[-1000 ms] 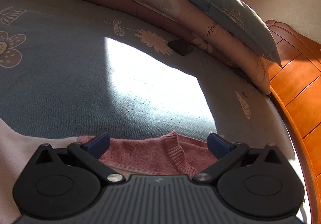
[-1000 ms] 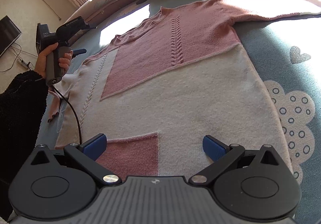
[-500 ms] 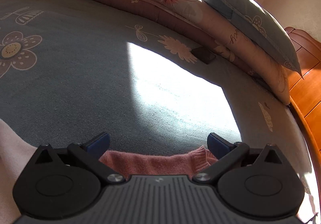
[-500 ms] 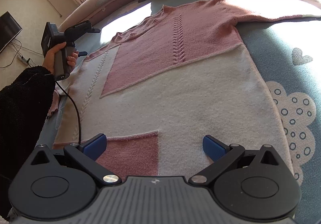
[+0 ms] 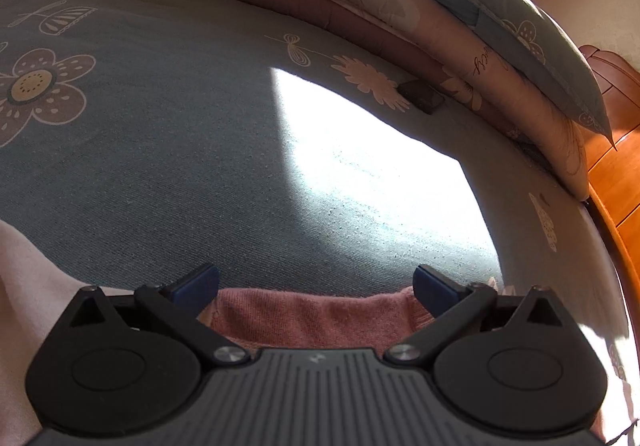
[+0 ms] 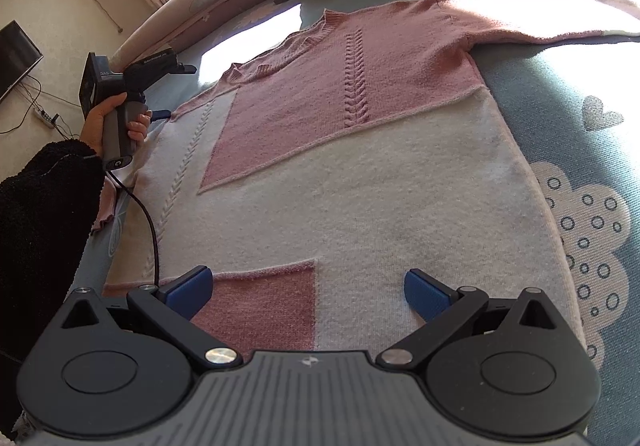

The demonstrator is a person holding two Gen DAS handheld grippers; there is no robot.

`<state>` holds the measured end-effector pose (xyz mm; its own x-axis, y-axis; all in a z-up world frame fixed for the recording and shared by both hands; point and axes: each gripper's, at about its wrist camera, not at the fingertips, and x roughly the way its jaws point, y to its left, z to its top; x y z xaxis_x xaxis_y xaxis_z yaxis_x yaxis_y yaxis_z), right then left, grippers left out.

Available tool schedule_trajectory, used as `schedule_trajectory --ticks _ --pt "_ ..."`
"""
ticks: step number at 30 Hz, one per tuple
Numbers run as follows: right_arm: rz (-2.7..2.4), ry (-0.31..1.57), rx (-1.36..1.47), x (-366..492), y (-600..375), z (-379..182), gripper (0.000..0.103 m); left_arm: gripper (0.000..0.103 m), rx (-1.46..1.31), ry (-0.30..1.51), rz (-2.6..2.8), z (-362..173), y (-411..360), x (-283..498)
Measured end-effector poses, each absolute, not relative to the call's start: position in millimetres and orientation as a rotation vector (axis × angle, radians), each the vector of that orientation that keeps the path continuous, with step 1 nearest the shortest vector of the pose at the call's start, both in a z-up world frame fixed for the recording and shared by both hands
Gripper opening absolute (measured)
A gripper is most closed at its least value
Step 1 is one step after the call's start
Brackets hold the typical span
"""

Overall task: Fold clothes
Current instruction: 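Move the left gripper to the pink ribbed sleeve cuff and close on it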

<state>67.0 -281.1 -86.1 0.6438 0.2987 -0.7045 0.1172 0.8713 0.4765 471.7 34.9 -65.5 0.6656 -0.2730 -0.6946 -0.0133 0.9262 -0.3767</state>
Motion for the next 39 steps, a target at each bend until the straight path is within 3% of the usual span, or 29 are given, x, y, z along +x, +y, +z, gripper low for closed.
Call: schedule_trajectory --ticks 11,18,22,25,29,39 --pt "0.107 0.874 0.512 66 -280 -86 0.103 0.102 -0.328 0.773 -0.129 26 79 388" --pt "0.086 0.865 0.441 67 -269 -87 0.103 0.102 -0.365 0.778 -0.067 33 125 334" --pt "0.068 0.861 0.366 67 -259 -88 0.103 0.102 -0.328 0.821 -0.007 11 141 308" --pt "0.054 0.857 0.317 66 -252 -88 0.103 0.094 -0.262 0.839 0.039 -8 149 292" --pt "0.042 0.852 0.293 67 -250 -89 0.103 0.061 -0.196 0.888 0.080 -39 155 277" --pt "0.004 0.855 0.210 74 -236 -92 0.103 0.057 -0.391 0.829 0.120 -78 184 261"
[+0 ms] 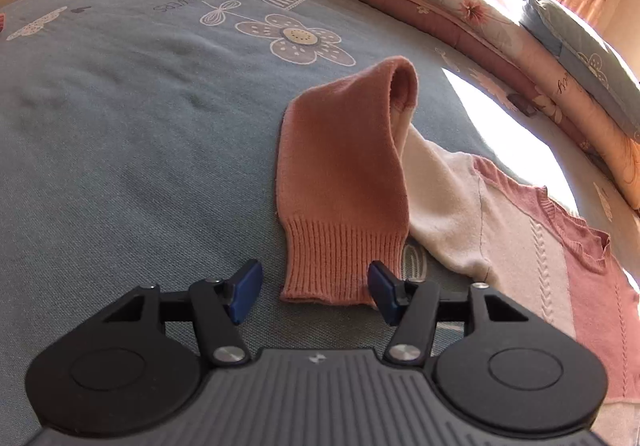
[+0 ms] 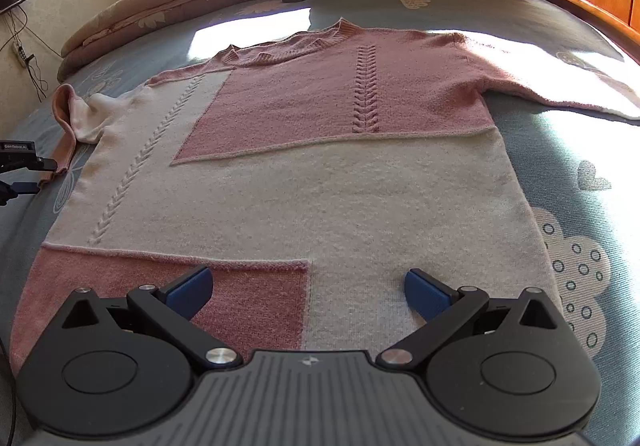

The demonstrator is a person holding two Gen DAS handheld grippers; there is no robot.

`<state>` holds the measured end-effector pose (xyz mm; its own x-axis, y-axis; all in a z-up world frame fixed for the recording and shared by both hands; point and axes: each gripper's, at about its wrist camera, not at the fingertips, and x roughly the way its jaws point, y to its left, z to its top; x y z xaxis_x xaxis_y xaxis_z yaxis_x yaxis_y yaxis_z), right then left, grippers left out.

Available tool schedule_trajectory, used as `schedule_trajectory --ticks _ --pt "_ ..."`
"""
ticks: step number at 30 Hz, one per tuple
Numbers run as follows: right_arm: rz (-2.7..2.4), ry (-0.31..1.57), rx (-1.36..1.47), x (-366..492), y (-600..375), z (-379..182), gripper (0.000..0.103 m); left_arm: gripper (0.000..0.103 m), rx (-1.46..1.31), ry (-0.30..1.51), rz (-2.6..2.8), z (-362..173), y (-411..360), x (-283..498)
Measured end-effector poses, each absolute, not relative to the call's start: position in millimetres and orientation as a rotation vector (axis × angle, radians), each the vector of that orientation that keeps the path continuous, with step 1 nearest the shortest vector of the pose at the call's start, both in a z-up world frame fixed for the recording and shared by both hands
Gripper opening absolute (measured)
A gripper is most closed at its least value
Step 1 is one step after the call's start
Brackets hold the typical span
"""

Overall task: Fold clothes
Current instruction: 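Move the left gripper to the pink ribbed sleeve cuff and close on it, then pull the gripped cuff outward with the left gripper, straightening the sleeve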

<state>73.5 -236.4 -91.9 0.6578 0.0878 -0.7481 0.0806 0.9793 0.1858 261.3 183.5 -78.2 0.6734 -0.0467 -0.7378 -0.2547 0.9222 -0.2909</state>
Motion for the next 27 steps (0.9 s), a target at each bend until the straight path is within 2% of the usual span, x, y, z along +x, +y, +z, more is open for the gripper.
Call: schedule_trajectory --ticks 2,4,6,8,16,27 --pt "0.002 0.855 0.192 74 -235 -92 0.103 0.055 -0.388 0.824 0.135 -79 182 264" --pt "0.001 0.855 0.192 75 -235 -92 0.103 0.050 -0.263 0.838 0.156 -79 165 267" --pt "-0.001 0.855 0.195 76 -235 -92 0.103 0.036 -0.161 0.845 0.162 -78 151 268" --pt "-0.001 0.855 0.192 76 -235 -93 0.103 0.013 -0.136 0.853 0.148 -74 145 270" --pt "-0.006 0.852 0.176 79 -234 -93 0.103 0.009 -0.081 0.829 0.202 -46 166 276" --pt "-0.034 0.858 0.095 85 -227 -98 0.103 0.009 -0.015 0.743 0.437 4 259 310"
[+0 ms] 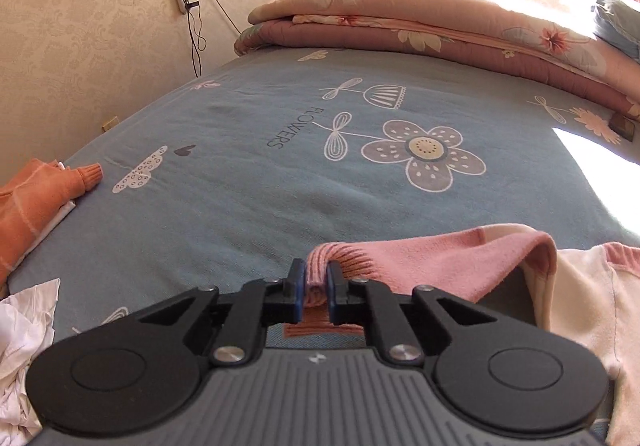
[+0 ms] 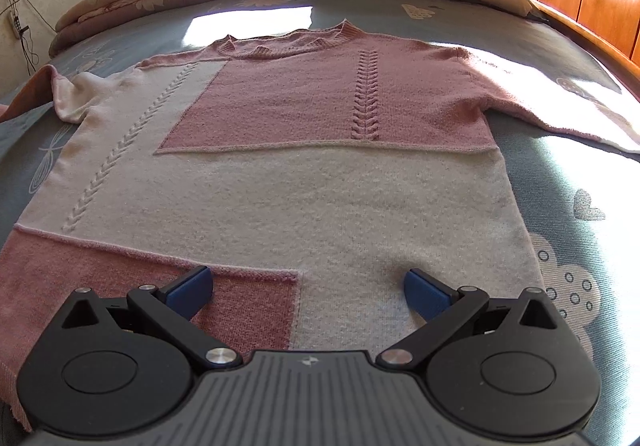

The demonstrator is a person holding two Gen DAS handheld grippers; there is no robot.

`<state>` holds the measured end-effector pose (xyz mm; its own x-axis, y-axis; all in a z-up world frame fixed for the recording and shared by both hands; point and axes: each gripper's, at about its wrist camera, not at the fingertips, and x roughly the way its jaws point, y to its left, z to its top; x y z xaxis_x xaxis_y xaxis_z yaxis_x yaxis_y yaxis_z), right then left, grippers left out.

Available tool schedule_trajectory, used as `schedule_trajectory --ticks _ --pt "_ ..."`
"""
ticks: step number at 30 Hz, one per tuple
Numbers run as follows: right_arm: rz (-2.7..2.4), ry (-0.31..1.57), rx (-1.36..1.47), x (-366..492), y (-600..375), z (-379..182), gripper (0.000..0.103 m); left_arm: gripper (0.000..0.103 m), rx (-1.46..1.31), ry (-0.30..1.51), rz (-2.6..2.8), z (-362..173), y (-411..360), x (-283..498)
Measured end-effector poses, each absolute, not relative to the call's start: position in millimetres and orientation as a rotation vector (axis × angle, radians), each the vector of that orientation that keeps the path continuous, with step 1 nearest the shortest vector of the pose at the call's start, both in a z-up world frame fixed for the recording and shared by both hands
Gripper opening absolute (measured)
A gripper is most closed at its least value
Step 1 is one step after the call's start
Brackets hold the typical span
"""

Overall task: Fold clothes
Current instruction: 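Pull the gripped cuff outward with the left gripper, straightening the sleeve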

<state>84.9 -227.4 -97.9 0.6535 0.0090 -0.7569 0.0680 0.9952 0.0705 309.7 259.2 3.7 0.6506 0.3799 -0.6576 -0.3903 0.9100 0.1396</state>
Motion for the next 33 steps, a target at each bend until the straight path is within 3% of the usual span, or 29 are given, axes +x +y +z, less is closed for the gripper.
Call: schedule_trajectory --ticks 17,22,25,33 --pt "-0.072 0.815 0.054 94 -220 -103 0.103 0.010 0.096 0.732 0.482 -7 302 370" --pt "-0.083 0.800 0.049 94 -219 -105 0.103 0.019 0.119 0.736 0.493 -17 309 384" --pt "-0.088 0.797 0.050 95 -218 -105 0.103 0.019 0.124 0.723 0.562 -19 317 388" --pt "-0.091 0.792 0.050 95 -218 -105 0.103 0.021 -0.344 0.840 0.448 -41 354 359"
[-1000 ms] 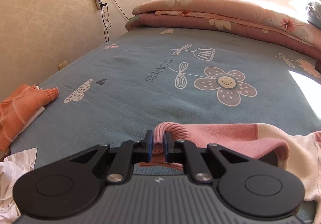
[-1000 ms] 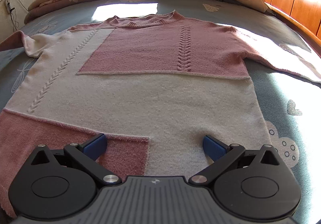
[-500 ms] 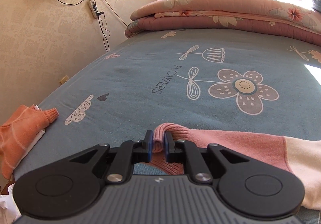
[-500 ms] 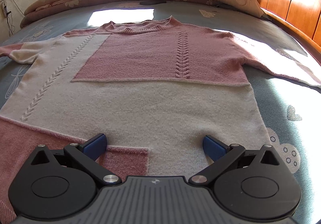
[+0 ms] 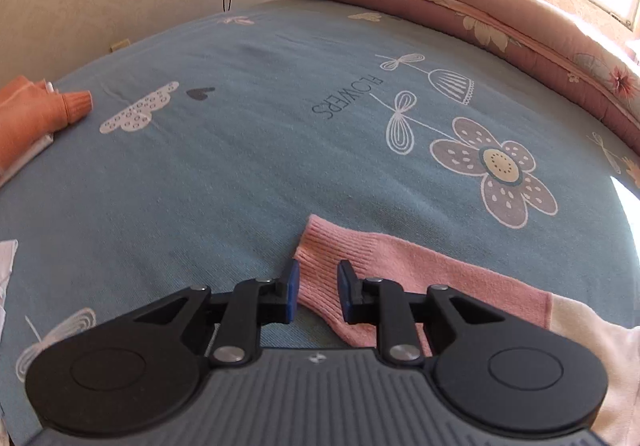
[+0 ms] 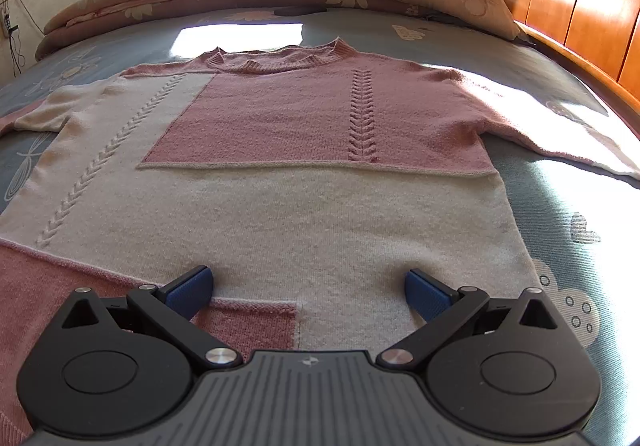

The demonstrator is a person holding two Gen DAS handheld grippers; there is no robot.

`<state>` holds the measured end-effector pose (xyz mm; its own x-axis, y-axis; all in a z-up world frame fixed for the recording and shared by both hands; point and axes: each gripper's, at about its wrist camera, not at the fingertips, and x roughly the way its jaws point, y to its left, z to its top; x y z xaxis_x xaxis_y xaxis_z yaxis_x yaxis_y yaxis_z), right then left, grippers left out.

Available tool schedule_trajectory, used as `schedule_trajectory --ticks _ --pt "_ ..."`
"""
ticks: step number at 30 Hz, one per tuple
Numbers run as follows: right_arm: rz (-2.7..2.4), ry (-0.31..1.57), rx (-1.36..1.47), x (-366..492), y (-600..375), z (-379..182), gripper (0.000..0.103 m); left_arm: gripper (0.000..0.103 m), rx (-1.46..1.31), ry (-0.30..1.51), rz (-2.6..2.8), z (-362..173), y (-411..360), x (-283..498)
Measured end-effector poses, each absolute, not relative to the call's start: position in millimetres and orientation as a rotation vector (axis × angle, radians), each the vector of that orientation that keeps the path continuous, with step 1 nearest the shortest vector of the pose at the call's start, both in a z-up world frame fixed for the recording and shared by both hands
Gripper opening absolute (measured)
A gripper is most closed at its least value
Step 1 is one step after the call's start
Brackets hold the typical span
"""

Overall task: Fold clothes
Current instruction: 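Pull the gripped cuff outward with the left gripper, straightening the sleeve, then lay the sleeve flat on the bedspread and open the left gripper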

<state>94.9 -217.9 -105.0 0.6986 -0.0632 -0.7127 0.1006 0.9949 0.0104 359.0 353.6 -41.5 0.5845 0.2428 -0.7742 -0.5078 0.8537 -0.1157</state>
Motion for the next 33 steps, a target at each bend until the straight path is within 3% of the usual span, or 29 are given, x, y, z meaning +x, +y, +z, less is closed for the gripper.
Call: schedule_trajectory --ticks 7,9,11,15,16,18,19,20,24,28,33 --pt "-0.090 0.790 0.052 94 -218 -105 0.103 0.027 -0.666 0.859 0.410 -81 368 335" --pt "-0.091 0.791 0.055 93 -218 -104 0.103 0.035 -0.727 0.815 0.408 -86 372 334" --pt "-0.090 0.791 0.056 93 -218 -104 0.103 0.060 -0.785 0.767 0.384 -89 374 335" --pt "-0.091 0.790 0.058 94 -218 -105 0.103 0.062 -0.810 0.714 0.390 -91 370 340" --pt "-0.091 0.789 0.057 94 -218 -105 0.103 0.059 -0.802 0.709 0.389 -93 368 341" --pt "-0.091 0.788 0.055 94 -218 -105 0.103 0.042 -0.700 0.722 0.430 -92 359 346" --pt "-0.091 0.788 0.055 94 -218 -105 0.103 0.019 -0.636 0.739 0.460 -92 355 349" --pt "-0.090 0.788 0.055 94 -218 -105 0.103 0.007 -0.590 0.749 0.485 -91 351 351" --pt "-0.090 0.788 0.054 93 -218 -105 0.103 0.005 -0.520 0.714 0.548 -83 353 351" --pt "-0.089 0.792 0.056 92 -219 -104 0.103 0.014 -0.499 0.726 0.623 -79 355 349" --pt "-0.084 0.798 0.063 91 -218 -102 0.103 0.013 -0.386 0.751 0.617 -62 333 340"
